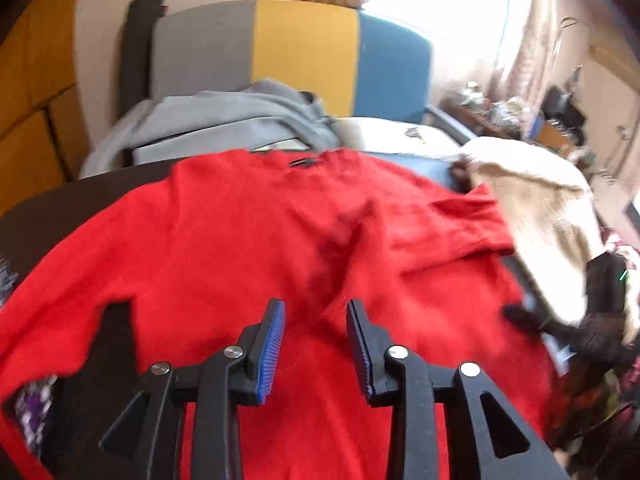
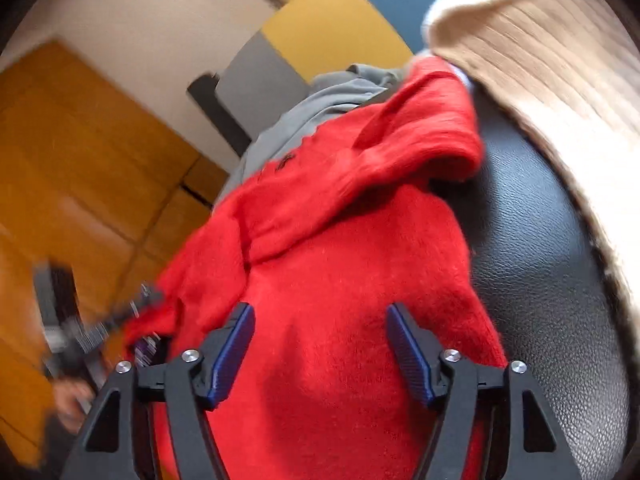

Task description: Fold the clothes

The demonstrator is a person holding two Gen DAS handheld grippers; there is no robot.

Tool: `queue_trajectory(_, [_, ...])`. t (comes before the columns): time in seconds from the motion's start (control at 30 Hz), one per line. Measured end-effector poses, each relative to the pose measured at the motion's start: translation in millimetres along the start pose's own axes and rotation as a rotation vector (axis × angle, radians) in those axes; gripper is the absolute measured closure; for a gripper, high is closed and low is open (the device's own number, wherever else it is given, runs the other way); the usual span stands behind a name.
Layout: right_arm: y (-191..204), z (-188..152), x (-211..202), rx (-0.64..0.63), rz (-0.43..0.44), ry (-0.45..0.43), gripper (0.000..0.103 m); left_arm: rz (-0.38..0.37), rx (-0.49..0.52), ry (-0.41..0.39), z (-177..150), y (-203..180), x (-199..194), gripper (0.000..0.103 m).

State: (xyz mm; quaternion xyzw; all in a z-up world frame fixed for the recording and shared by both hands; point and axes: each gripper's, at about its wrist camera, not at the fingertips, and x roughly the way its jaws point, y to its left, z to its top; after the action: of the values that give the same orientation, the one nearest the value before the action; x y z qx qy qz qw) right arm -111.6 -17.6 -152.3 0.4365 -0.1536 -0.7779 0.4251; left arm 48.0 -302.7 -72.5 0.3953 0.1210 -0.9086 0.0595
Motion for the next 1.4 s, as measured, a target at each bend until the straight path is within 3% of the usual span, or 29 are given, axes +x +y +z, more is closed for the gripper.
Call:
queue_trajectory(0.1, [13, -2, 2, -0.084, -0.012, 0.006, 0.016, -0.063, 0.017, 0.030, 9, -7, 19, 0.058])
queue_trajectory(0.27, [7, -1, 5, -0.080, 0.024, 0.000, 0.013, -0.084, 0.019, 0.121, 7, -11, 57, 0.059])
queue_trajectory(0.33, [5, -2, 7, -0.086, 0.029, 0.002, 0.012, -0.119, 0.025, 0.155, 6, -15, 66, 0.070])
queue_trajectory(0.37, [6, -2, 8, -0.089, 0.029, 0.003, 0.011, -0.137, 0.025, 0.163, 10, -18, 65, 0.096])
queue_trajectory(0.4, [7, -2, 9, -0.092, 0.029, 0.004, 0.010, -0.154, 0.025, 0.167, 16, -21, 63, 0.097])
queue_trajectory(0.43, [8, -2, 10, -0.095, 0.029, 0.004, 0.010, -0.190, 0.021, 0.149, 26, -23, 56, 0.097])
queue_trajectory(0.6, [8, -2, 11, -0.096, 0.032, 0.004, 0.009, -0.469, -0.115, -0.097, 111, -5, -32, 0.097])
queue_trajectory(0.73, [8, -1, 12, -0.095, 0.034, 0.003, 0.009, -0.535, -0.113, -0.193, 156, -2, -80, 0.097])
queue_trajectory(0.9, [8, 2, 11, -0.094, 0.025, -0.004, 0.008, -0.392, -0.075, -0.171, 176, -2, -86, 0.097])
queue_trajectory(1.03, [10, 8, 5, -0.093, -0.020, -0.028, 0.008, -0.345, -0.165, -0.123, 172, 25, -69, 0.097])
queue_trajectory(1.1, [10, 11, 2, -0.093, -0.043, -0.040, 0.009, -0.348, -0.207, -0.118, 175, 39, -65, 0.098])
queue_trajectory(1.23, [12, 18, -3, -0.094, -0.091, -0.063, 0.009, -0.387, -0.177, -0.169, 192, 36, -80, 0.097])
queue_trajectory(1.4, [6, 51, 24, -0.178, -0.268, -0.061, 0.009, -0.432, -0.137, -0.219, 211, 21, -96, 0.097])
